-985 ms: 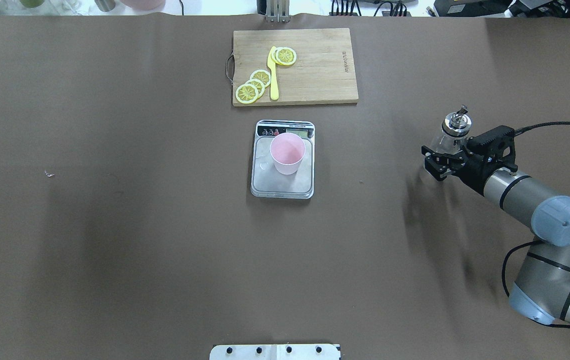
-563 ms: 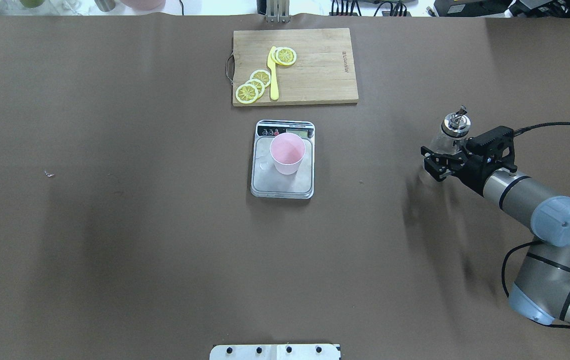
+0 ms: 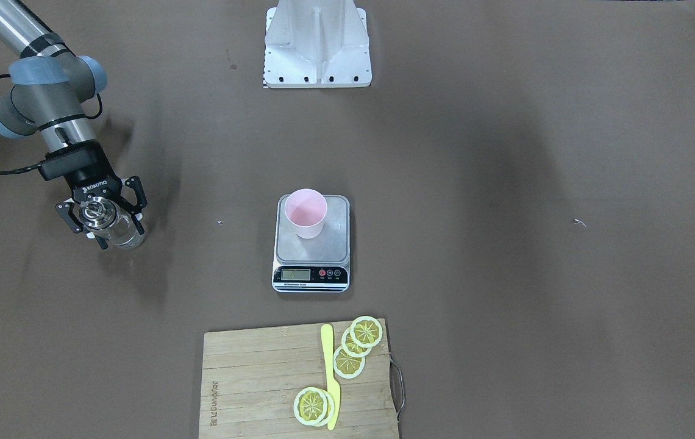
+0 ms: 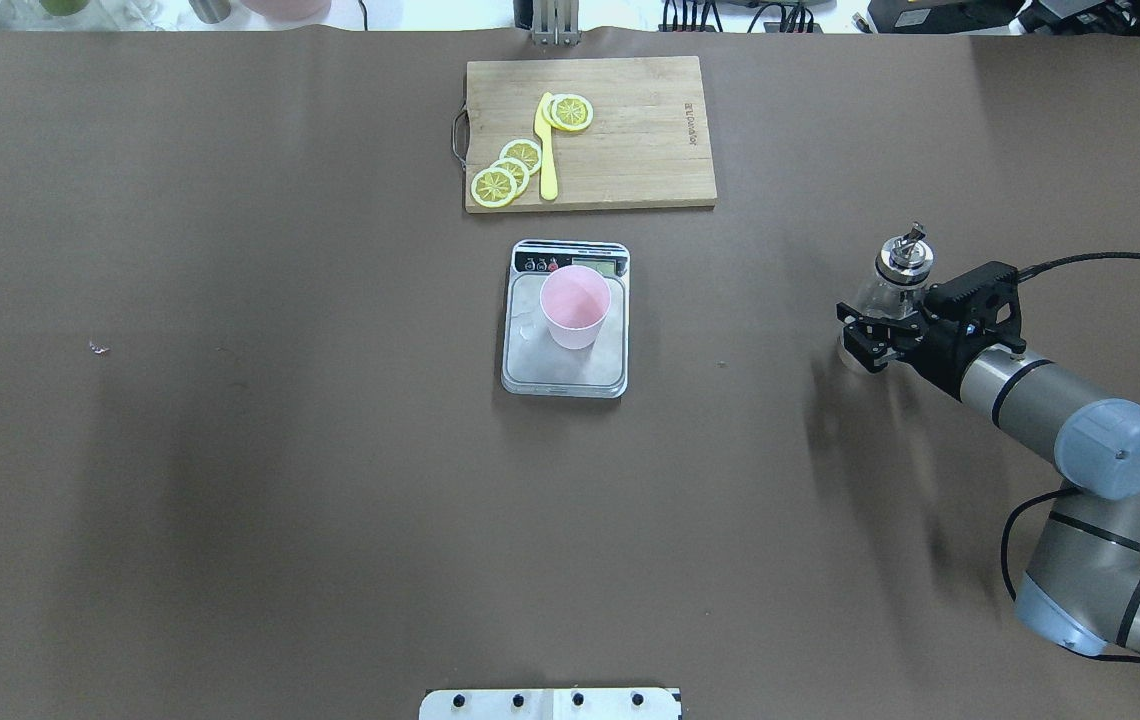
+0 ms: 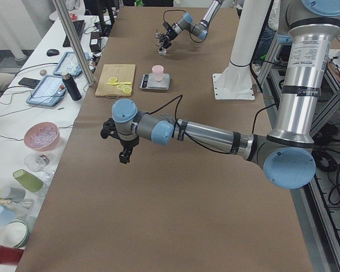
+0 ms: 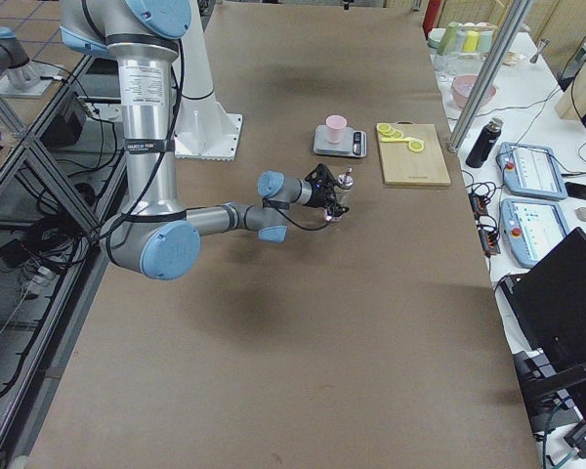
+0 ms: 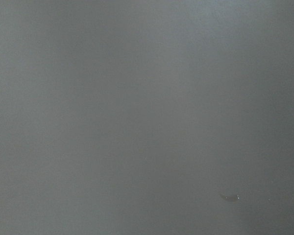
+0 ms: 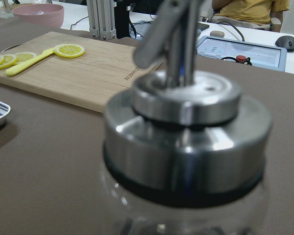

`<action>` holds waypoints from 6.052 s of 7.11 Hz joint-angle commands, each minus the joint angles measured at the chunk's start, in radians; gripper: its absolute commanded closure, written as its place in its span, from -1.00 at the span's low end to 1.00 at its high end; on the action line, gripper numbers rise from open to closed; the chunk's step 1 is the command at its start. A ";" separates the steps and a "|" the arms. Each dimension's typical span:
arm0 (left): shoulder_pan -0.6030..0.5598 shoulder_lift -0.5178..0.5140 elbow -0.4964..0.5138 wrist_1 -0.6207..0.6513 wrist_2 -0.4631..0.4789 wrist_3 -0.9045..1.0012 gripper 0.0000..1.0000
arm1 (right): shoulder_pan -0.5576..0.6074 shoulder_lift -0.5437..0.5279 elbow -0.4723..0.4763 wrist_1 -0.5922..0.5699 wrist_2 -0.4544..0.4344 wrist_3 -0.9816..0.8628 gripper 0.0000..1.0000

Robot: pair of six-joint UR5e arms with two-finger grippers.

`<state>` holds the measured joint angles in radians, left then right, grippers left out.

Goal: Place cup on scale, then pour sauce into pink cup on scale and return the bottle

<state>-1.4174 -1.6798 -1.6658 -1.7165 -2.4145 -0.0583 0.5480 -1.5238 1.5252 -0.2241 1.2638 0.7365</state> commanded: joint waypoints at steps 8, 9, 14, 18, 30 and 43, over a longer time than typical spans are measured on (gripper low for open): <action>0.000 -0.006 -0.002 0.002 0.000 -0.002 -0.99 | 0.003 -0.016 0.007 0.043 0.003 0.003 -0.99; 0.000 -0.006 -0.002 0.000 0.000 -0.002 -0.99 | 0.003 -0.033 0.012 0.043 0.003 0.003 -0.99; -0.002 -0.005 -0.006 0.003 0.001 -0.002 -0.99 | -0.022 -0.052 0.010 0.042 -0.030 0.078 -0.99; -0.002 0.000 -0.006 0.002 0.000 -0.002 -0.99 | -0.053 -0.065 0.016 0.043 -0.064 0.078 -0.99; -0.003 0.005 -0.006 0.002 0.000 0.003 -0.99 | -0.018 -0.381 0.070 0.255 -0.051 0.072 -0.99; -0.127 0.095 0.023 0.172 0.020 0.201 -1.00 | 0.964 0.057 0.059 -1.203 0.962 -0.545 -1.00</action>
<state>-1.5417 -1.5843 -1.6465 -1.5869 -2.4091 0.1419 1.4910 -1.4824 1.5394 -1.2418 2.2255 0.2520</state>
